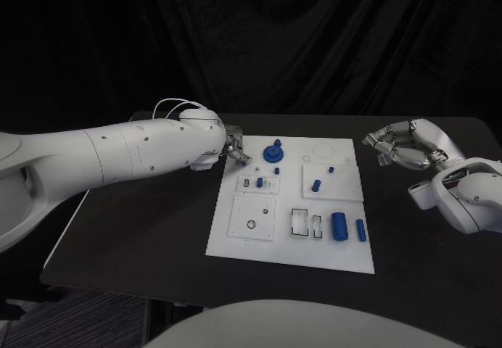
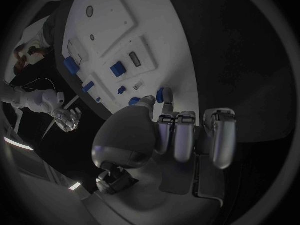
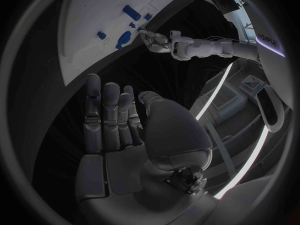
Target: Assemble the parts on the task board
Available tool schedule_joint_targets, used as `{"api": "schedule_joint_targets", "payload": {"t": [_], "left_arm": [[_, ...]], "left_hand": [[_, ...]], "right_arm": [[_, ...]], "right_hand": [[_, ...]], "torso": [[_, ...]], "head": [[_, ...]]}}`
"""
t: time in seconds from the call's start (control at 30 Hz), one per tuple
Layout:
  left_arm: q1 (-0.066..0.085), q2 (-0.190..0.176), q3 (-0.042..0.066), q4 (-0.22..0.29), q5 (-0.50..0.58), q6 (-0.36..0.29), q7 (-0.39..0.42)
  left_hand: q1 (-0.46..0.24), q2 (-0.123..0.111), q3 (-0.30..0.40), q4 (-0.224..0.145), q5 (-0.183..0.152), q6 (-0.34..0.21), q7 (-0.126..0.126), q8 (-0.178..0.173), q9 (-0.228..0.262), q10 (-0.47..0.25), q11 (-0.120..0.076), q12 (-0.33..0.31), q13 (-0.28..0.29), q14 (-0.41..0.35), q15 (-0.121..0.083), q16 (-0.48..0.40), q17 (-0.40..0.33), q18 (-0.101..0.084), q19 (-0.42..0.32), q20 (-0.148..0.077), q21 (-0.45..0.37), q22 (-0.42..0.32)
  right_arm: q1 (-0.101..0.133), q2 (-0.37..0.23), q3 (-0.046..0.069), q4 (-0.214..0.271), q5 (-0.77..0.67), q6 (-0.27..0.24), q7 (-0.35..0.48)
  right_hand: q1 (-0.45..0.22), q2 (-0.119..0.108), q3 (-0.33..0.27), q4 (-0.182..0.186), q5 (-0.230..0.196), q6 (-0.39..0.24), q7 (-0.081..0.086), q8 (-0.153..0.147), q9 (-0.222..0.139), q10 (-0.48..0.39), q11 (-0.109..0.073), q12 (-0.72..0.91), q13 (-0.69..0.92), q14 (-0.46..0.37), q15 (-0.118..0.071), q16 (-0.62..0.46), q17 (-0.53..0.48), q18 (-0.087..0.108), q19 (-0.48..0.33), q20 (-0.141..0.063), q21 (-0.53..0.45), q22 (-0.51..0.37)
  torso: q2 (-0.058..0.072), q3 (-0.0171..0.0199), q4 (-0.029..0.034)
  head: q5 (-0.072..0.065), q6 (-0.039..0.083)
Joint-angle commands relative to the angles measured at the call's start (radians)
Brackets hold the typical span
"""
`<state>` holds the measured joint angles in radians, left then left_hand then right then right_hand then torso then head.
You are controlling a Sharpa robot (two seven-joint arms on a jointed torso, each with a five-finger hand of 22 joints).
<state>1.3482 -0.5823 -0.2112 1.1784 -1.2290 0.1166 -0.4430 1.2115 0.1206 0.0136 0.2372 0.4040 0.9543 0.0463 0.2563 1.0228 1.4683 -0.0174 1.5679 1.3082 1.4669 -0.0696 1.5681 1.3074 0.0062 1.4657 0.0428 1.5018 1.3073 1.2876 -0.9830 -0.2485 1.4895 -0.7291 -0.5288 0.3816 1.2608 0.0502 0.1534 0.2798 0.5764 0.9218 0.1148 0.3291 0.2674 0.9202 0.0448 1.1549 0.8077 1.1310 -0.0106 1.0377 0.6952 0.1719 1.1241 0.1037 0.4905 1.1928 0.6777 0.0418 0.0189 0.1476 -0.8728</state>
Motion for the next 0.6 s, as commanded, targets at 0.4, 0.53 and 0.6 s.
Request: {"api": "schedule_joint_targets", "payload": {"t": [0.4, 0.53, 0.6], "left_arm": [[-0.003, 0.012, 0.001, -0.01, -0.005, 0.018, 0.019], [-0.003, 0.011, 0.001, -0.011, -0.005, 0.02, 0.017], [-0.003, 0.011, 0.001, -0.011, -0.005, 0.022, 0.017]], "left_hand": [[-0.031, -0.064, 0.148, 0.006, 0.084, 0.053, -0.016, 0.029, 0.058, 0.102, -0.017, 0.003, 0.263, 0.104, -0.009, 0.003, 0.263, 0.009, 0.079, -0.01, 0.008, 0.244], [-0.049, -0.103, 0.253, -0.01, 0.096, 0.067, -0.027, 0.051, 0.106, 0.102, -0.026, 0.003, 0.263, 0.104, -0.018, 0.003, 0.263, 0.007, 0.082, -0.018, 0.016, 0.246], [-0.059, -0.124, 0.307, -0.024, 0.093, 0.065, -0.028, 0.052, 0.121, 0.102, -0.026, 0.003, 0.263, 0.104, -0.02, 0.003, 0.263, 0.007, 0.082, -0.021, 0.016, 0.246]], "right_arm": [[-0.001, 0.003, 0.001, -0.001, -0.002, 0.018, -0.032], [-0.001, 0.005, 0.001, -0.003, -0.002, 0.022, -0.035], [-0.001, 0.006, 0.001, -0.004, -0.002, 0.023, -0.036]], "right_hand": [[0.026, -0.001, 0.014, -0.003, 0.012, 0.003, -0.004, -0.001, -0.001, 0.006, -0.001, 0.005, -0.002, 0.007, 0.001, 0.003, -0.002, 0.011, 0.006, -0.002, -0.007, 0.002], [0.027, -0.002, 0.014, -0.003, 0.012, 0.003, -0.004, -0.001, -0.001, 0.006, -0.001, 0.005, -0.003, 0.006, 0.0, 0.003, -0.003, 0.011, 0.006, -0.003, -0.007, 0.002], [0.027, -0.002, 0.014, -0.003, 0.012, 0.003, -0.004, -0.001, -0.001, 0.006, -0.001, 0.005, -0.003, 0.006, 0.0, 0.003, -0.003, 0.011, 0.006, -0.003, -0.007, 0.002]], "torso": [[0.0, -0.0002, -0.0003], [0.0, -0.0008, -0.0001], [0.0, -0.0008, -0.001]], "head": [[0.0, 0.0], [0.002, 0.0], [0.003, 0.0]]}}
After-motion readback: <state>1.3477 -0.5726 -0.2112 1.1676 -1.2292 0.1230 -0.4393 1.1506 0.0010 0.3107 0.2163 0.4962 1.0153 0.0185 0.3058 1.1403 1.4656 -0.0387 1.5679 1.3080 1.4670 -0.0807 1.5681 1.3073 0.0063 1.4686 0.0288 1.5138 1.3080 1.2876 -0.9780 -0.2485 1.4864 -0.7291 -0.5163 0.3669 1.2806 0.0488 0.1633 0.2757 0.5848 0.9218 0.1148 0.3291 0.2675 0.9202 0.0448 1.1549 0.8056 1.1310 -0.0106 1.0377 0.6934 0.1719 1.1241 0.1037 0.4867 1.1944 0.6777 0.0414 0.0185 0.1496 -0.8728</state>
